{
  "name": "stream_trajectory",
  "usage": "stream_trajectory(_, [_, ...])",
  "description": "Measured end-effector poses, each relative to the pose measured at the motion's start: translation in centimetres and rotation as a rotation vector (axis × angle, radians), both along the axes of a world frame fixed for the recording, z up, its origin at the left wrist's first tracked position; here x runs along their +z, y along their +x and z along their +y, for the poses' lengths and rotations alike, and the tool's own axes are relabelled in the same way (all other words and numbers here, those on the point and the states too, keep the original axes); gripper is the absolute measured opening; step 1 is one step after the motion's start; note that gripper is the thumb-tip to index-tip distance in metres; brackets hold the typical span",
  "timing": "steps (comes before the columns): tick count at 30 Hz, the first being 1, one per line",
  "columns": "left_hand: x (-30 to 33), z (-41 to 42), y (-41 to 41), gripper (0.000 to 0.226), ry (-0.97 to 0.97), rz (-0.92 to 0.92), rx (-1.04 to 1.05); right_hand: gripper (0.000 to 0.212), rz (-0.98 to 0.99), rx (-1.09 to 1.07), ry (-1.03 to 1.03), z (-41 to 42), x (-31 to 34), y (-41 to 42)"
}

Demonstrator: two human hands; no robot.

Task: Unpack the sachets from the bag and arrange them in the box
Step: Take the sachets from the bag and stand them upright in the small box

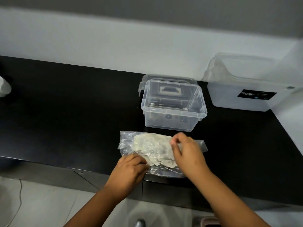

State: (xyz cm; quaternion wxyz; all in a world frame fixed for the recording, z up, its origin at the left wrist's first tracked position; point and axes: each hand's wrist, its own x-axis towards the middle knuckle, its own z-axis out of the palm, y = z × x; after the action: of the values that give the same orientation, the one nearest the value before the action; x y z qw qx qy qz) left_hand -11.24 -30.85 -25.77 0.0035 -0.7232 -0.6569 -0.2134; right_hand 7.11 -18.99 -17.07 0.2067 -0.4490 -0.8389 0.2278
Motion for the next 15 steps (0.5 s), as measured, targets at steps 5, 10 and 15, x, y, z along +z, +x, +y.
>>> stream_trajectory(5, [0.8, -0.7, -0.1, 0.028, -0.048, 0.007, 0.085, 0.012, 0.324, -0.166, -0.23, 1.9, 2.9, 1.6])
stream_trajectory(10, [1.2, -0.5, 0.3, 0.047, -0.059, -0.082, 0.205, 0.013, 0.509, -0.303, -0.458, 2.9, 4.5, 2.9])
stream_trajectory(15, [1.7, 0.9, 1.0, 0.037, -0.071, -0.07, 0.288, 0.013, 0.562, -0.478, -0.58, 4.0, 2.7, 5.2])
